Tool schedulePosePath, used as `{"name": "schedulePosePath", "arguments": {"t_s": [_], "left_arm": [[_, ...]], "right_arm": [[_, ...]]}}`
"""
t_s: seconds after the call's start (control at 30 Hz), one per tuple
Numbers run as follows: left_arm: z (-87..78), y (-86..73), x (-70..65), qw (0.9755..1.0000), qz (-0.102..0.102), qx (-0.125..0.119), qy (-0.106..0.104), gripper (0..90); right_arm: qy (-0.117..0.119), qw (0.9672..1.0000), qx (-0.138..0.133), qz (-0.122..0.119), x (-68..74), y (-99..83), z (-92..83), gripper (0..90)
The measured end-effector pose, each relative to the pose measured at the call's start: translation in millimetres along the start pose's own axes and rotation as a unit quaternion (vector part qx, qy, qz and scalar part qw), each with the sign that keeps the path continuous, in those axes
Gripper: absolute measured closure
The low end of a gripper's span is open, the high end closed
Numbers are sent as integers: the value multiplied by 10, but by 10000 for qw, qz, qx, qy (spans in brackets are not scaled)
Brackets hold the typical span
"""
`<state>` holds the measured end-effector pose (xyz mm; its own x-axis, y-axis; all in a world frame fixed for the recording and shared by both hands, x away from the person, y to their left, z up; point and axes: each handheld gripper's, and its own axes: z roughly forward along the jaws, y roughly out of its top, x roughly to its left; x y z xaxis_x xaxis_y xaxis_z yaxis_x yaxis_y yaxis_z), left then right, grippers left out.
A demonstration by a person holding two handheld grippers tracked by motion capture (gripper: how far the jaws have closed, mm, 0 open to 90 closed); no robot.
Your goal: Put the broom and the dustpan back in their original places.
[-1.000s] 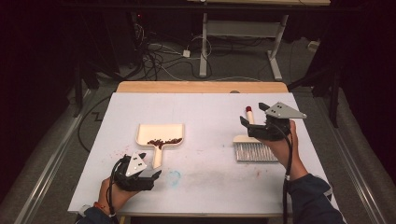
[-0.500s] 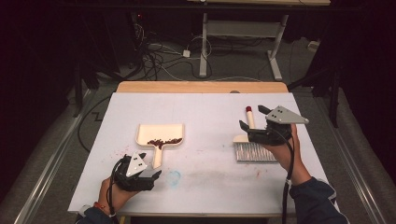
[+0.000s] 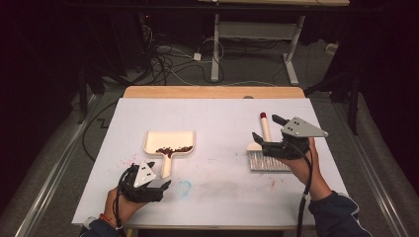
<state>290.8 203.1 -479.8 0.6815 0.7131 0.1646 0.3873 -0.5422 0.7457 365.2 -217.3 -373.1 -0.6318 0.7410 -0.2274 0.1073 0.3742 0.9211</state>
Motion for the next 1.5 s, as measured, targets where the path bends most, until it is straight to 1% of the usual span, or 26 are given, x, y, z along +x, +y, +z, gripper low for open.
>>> {"name": "schedulePosePath", "arguments": {"t_s": [0.07, 0.53, 0.73, 0.9, 1.13, 1.4, 1.43, 1.5], "left_arm": [[-1, -2, 1, 10000, -20, -15, 2, 186], [10, 5, -10, 10000, 21, 22, -8, 186], [17, 4, -15, 10000, 50, 36, -14, 186], [18, 3, -17, 10000, 53, 28, -24, 186], [20, 5, -22, 10000, 67, 43, -25, 186], [25, 7, -28, 10000, 75, 46, -14, 186], [25, 7, -29, 10000, 77, 41, -16, 186], [24, 7, -30, 10000, 83, 40, -12, 186]], "right_arm": [[7, 10000, 1, -46, 13, -10, -17, 171], [2, 9999, -61, -117, 32, -101, -166, 172], [-20, 9999, -12, -150, 32, -148, -207, 171], [2, 9999, 8, -153, 27, -191, -237, 169], [74, 9998, -45, -163, 9, -270, -303, 168], [87, 9997, 29, -227, 22, -371, -339, 167], [49, 9997, 57, -241, 30, -382, -339, 167], [56, 9997, 59, -210, 40, -405, -344, 167]]}}
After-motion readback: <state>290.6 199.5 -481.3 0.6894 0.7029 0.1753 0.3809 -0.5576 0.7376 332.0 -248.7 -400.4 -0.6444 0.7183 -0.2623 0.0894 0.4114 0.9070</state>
